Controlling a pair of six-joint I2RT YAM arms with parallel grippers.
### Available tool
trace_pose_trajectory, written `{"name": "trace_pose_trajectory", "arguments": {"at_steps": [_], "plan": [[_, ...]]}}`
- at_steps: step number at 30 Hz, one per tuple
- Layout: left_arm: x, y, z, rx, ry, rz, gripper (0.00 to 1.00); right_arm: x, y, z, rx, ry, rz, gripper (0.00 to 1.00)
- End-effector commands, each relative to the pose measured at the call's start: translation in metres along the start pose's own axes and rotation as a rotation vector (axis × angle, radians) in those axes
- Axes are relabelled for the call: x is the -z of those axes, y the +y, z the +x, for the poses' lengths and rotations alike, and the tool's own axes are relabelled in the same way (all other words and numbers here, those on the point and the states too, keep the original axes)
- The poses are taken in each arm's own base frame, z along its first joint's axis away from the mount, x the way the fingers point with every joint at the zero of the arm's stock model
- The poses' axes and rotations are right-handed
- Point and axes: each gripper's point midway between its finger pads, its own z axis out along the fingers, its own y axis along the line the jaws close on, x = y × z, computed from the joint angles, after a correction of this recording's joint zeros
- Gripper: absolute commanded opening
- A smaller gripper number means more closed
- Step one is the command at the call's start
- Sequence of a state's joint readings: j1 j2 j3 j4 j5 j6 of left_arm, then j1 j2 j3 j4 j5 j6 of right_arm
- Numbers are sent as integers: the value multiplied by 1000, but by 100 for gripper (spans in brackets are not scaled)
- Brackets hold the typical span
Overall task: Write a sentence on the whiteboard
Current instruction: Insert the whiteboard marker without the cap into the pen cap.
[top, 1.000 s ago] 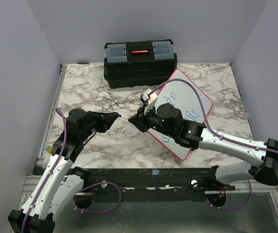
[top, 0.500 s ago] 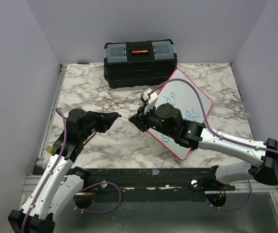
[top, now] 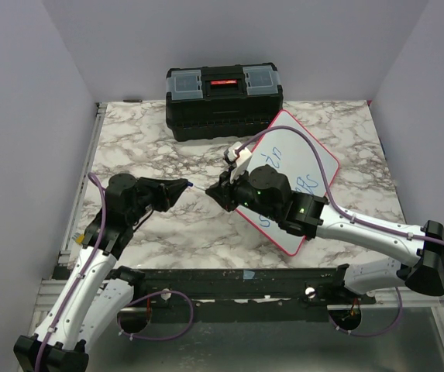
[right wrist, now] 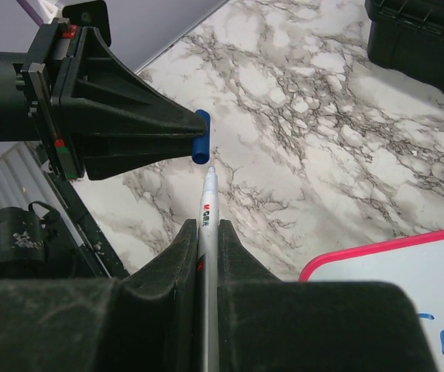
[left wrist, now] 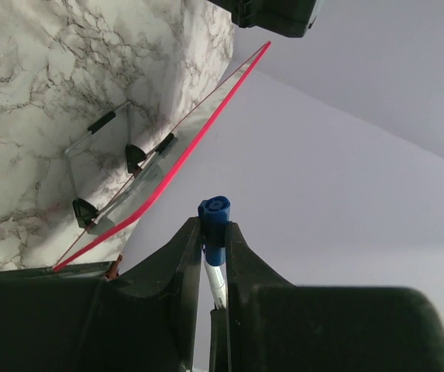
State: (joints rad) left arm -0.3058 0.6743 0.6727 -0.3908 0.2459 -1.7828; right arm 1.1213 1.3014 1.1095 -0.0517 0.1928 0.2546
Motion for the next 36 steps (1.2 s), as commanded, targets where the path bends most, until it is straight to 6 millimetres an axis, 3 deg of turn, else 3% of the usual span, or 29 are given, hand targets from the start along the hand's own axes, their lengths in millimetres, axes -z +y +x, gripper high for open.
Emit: {"name": "trace_pose_trajectory", "arguments": {"at_steps": [1, 9, 36], "plan": [[-1, -1, -3, 7, -6, 6, 0, 4, 4, -10, -7, -19, 2, 1], [-4, 6, 0, 21, 19, -18, 0, 1, 4, -13, -1, -31, 13, 1], [0, 1, 11, 22, 81, -9, 0, -13, 5, -2, 1, -10, 21, 1]]}}
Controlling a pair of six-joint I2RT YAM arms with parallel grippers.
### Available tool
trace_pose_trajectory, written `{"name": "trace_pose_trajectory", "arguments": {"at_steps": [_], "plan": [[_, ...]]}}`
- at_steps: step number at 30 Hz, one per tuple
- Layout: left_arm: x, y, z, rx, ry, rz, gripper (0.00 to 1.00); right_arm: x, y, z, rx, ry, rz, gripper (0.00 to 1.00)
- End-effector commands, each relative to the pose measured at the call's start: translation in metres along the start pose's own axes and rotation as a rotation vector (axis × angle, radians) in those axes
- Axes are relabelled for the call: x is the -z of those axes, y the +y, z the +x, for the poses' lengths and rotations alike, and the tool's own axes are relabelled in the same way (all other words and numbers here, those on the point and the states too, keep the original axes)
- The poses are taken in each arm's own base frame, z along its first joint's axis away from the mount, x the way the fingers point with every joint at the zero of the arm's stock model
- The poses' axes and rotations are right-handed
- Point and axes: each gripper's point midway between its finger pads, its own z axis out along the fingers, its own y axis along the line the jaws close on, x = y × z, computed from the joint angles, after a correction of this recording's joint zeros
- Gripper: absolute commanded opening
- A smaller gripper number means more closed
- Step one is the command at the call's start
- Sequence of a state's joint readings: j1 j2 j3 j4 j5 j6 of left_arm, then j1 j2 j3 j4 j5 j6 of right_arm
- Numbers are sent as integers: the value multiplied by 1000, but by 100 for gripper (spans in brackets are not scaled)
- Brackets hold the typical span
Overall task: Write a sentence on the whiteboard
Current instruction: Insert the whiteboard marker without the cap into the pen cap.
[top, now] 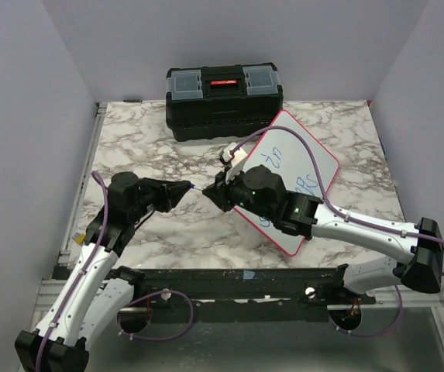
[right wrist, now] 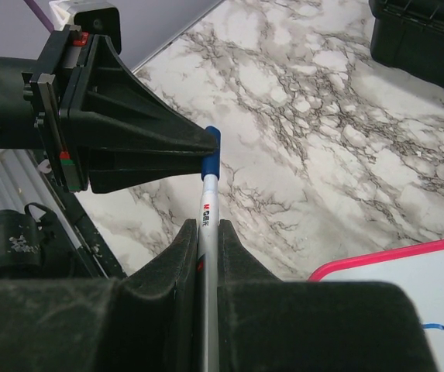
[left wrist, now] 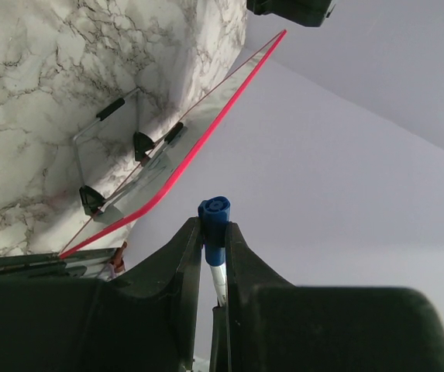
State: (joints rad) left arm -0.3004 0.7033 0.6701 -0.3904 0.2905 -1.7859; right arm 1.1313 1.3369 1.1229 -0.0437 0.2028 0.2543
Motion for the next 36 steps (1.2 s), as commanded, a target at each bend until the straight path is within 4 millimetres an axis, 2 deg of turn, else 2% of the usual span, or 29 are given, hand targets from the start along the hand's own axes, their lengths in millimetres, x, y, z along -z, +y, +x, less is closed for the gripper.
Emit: {"name": "trace_pose_trajectory", "arguments": {"at_steps": [1, 7, 11, 24, 28, 36], "plan": [[6, -7, 9, 8, 52, 30, 0, -5, 0, -7, -5, -23, 22, 1], [12, -12, 12, 8, 58, 54, 0, -8, -12, -1, -35, -31, 91, 1], [17, -19, 15, 3, 64, 79, 0, -14, -13, -4, -79, -60, 110, 1], [28, -28, 23, -7, 91, 115, 0, -32, -3, -2, -146, -89, 74, 1], [32, -32, 29, -11, 122, 130, 0, -33, 8, -7, -117, -122, 4, 1], [42, -46, 36, -53, 137, 188, 0, -39, 9, -19, -86, -158, 8, 1]]}}
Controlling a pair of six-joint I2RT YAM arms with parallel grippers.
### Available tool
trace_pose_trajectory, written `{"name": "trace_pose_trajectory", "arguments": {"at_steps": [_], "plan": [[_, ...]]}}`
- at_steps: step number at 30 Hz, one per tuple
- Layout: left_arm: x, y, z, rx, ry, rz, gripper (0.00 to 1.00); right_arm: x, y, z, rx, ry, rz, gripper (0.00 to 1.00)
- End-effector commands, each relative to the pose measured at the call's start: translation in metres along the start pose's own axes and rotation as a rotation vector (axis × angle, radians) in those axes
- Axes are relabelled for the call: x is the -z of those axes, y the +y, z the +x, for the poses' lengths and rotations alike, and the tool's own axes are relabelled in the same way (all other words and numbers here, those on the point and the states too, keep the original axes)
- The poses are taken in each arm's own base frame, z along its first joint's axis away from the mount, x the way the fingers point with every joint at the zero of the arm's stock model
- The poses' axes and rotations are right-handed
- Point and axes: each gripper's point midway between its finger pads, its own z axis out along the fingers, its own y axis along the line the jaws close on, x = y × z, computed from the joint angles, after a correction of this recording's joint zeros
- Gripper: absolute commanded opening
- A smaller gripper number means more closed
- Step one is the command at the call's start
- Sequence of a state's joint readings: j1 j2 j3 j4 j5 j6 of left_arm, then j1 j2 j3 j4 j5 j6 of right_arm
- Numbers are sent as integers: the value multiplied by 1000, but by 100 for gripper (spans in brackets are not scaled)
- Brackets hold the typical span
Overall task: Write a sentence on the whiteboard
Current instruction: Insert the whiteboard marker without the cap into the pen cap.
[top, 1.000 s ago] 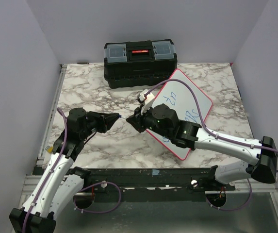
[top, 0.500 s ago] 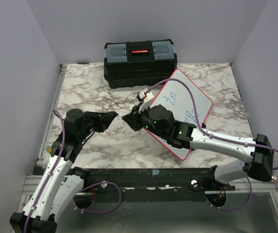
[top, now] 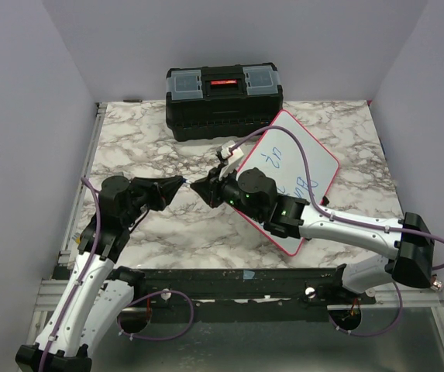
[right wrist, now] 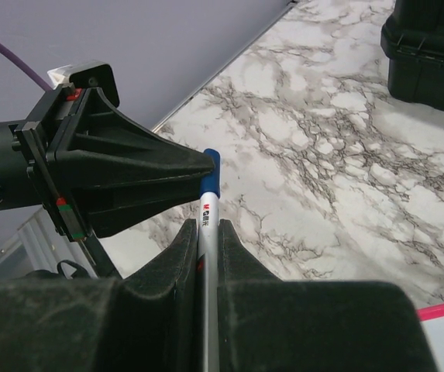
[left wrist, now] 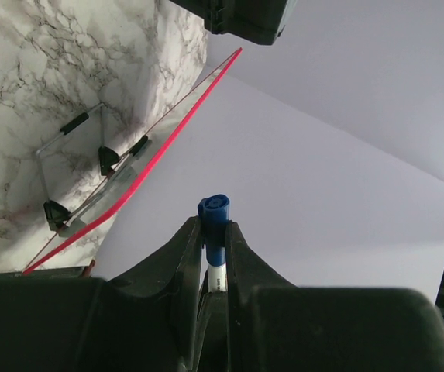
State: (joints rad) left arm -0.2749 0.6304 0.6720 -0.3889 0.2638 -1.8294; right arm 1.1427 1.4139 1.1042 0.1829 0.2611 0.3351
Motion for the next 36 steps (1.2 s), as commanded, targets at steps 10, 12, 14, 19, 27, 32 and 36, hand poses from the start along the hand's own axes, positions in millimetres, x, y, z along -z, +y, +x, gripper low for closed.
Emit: {"name": "trace_pose_trajectory", "arguments": {"at_steps": [10, 12, 14, 19, 27, 32, 36], "plan": [[41, -50, 51, -188, 198, 218, 0, -22, 5, -10, -136, -51, 24, 1], [45, -54, 54, -199, 206, 234, 0, -26, 15, -14, -135, -45, -18, 1], [48, -58, 57, -210, 220, 245, 0, -31, 23, -15, -89, -34, -58, 1], [59, -67, 66, -253, 249, 274, 0, -43, 37, -3, 167, 42, -166, 1], [60, -64, 68, -269, 257, 270, 0, -44, 30, -8, 306, 59, -145, 1], [57, -57, 62, -249, 233, 266, 0, -39, 28, -11, 275, 45, -132, 1], [55, -55, 62, -239, 243, 277, 11, -33, 27, -14, 256, 34, -127, 1]]}}
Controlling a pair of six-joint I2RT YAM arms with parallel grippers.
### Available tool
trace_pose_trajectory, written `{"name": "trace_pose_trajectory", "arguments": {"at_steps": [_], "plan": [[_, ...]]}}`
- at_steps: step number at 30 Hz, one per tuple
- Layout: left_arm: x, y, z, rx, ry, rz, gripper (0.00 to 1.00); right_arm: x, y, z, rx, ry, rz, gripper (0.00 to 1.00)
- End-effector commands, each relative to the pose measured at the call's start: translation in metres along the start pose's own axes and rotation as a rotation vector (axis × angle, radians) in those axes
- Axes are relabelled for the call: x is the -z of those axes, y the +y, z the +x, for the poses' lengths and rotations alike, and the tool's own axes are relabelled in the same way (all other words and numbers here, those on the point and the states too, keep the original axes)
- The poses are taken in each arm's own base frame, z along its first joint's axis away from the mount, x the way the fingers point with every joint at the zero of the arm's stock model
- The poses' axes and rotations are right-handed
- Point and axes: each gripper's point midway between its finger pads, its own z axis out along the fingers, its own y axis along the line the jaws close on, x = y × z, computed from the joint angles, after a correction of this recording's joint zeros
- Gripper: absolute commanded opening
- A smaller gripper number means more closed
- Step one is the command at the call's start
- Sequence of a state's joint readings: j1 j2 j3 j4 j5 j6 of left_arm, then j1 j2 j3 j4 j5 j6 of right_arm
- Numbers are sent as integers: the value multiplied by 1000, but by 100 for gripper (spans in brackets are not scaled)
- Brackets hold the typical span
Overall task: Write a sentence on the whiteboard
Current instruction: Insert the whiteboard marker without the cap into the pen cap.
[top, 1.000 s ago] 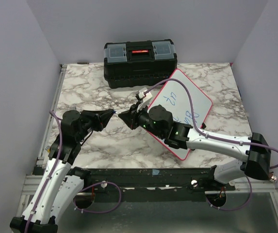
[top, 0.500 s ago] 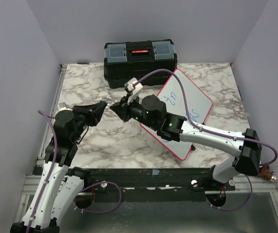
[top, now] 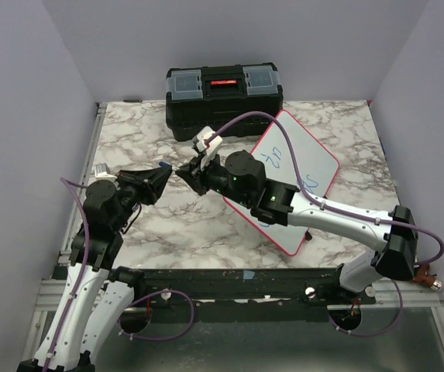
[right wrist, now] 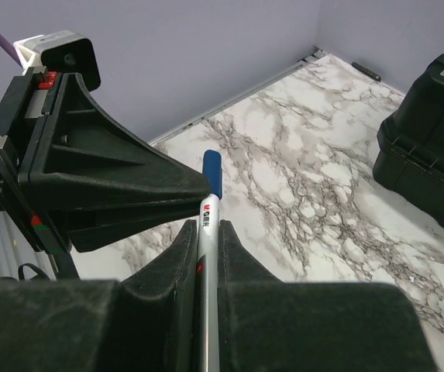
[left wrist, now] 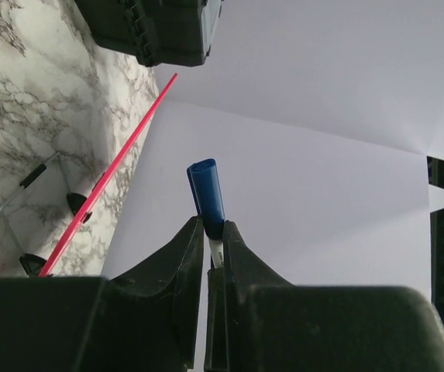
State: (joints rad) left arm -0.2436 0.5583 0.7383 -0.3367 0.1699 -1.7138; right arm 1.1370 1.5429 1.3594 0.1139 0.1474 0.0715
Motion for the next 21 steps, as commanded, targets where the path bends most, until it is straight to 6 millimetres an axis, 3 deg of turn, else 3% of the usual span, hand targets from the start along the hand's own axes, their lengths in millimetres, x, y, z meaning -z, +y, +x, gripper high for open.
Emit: {"name": "trace_pose_trajectory", "arguments": {"at_steps": [1, 6, 21], "plan": [[31, -19, 62, -48, 336, 104, 16, -2, 3, 29, -1, 64, -18, 1], [28, -19, 60, -38, 323, 104, 32, 3, 3, 26, -17, 51, -21, 1], [12, -12, 41, 76, 230, 126, 28, 20, -1, 19, -48, 13, -1, 1]]}}
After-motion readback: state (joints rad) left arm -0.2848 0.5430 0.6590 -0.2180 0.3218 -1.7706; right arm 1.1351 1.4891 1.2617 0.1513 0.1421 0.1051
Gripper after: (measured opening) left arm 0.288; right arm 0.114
